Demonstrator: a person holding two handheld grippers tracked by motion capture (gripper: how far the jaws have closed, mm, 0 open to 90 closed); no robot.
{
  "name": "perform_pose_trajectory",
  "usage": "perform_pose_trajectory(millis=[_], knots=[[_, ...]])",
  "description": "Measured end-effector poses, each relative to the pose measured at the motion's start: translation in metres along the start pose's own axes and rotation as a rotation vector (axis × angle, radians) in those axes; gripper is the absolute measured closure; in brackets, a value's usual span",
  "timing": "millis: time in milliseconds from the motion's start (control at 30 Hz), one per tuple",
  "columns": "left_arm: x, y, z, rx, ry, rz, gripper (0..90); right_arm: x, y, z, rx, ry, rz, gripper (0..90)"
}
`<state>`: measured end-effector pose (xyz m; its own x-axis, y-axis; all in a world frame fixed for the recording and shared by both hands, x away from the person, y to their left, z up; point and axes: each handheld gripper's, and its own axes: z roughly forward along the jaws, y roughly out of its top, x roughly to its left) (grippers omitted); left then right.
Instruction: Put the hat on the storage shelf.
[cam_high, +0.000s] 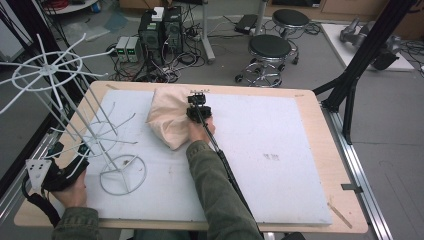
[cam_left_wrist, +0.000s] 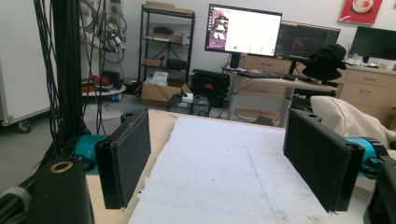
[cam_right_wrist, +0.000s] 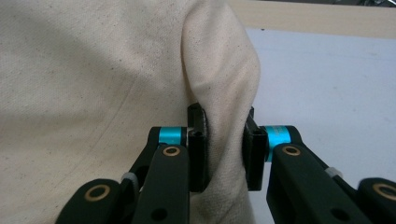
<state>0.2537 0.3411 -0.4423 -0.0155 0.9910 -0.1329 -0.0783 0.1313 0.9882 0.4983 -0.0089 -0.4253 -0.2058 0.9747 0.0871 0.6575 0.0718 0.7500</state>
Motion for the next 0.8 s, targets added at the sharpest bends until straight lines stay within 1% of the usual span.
perform_pose_trajectory(millis=[133,300,333,367,433,500,633,700,800], knots=[[0.0,0.0,0.0,0.002,-0.001,0.0,23.4,-0.002,0.003,-0.004,-0.018,0.008,-0.007,77.2],[0.0,0.0,0.0,0.002,-0.001,0.002,23.4,-0.009,0.014,-0.023,-0.071,0.032,0.0,77.3],[0.0,0.0,0.0,0.003,-0.002,0.003,23.4,-0.009,0.014,-0.023,-0.071,0.032,0.0,77.3],[-0.001,0.0,0.0,0.006,-0.004,0.007,23.4,-0.013,0.018,-0.03,-0.094,0.039,-0.005,77.3],[-0.001,0.0,0.0,0.008,-0.004,0.008,23.5,-0.017,0.022,-0.039,-0.112,0.062,-0.01,77.3],[-0.001,-0.001,0.0,0.009,-0.008,0.007,23.6,-0.02,0.025,-0.049,-0.138,0.073,-0.011,77.4],[-0.003,0.0,0.0,0.007,-0.012,0.012,23.6,-0.031,0.029,-0.068,-0.198,0.076,-0.014,77.7],[-0.003,0.0,0.0,0.008,-0.013,0.013,23.6,-0.038,0.032,-0.078,-0.229,0.083,-0.006,77.7],[-0.003,0.0,0.0,0.007,-0.014,0.016,24.0,-0.048,0.034,-0.087,-0.261,0.104,0.014,77.7]])
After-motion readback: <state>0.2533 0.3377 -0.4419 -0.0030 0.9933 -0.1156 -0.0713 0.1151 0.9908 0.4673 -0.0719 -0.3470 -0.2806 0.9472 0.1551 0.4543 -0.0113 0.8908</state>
